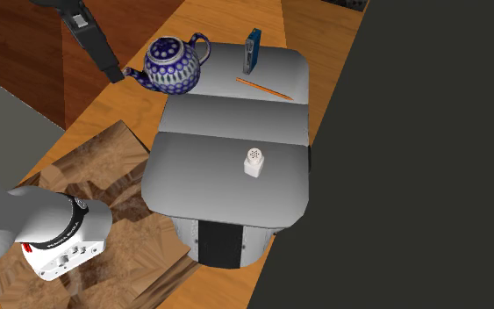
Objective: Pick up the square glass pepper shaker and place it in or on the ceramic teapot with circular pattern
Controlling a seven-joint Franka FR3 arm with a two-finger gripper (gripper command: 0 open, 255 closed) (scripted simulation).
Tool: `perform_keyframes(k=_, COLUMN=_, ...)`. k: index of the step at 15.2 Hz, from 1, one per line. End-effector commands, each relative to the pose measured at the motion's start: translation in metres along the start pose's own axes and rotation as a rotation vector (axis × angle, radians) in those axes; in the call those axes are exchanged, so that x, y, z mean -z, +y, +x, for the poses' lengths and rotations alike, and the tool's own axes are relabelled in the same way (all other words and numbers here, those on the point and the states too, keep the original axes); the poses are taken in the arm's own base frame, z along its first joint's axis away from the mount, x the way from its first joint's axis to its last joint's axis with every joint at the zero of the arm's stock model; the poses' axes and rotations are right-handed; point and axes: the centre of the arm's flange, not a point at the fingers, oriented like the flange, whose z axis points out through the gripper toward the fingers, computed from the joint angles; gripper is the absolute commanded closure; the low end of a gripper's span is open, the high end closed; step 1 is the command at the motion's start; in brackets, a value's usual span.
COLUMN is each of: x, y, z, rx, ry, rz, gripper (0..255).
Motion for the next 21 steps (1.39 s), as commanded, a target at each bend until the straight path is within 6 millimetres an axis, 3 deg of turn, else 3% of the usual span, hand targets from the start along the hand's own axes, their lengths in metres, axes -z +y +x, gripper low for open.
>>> perform_keyframes(k=1, x=0.0, y=0.0, z=0.0, rx=0.0, ry=0.0, rz=0.0, gripper=0)
perform_keyframes(k=21, x=-0.119, y=0.197, z=0.146, rx=0.013, ry=-0.079, rz=0.021, gripper=0)
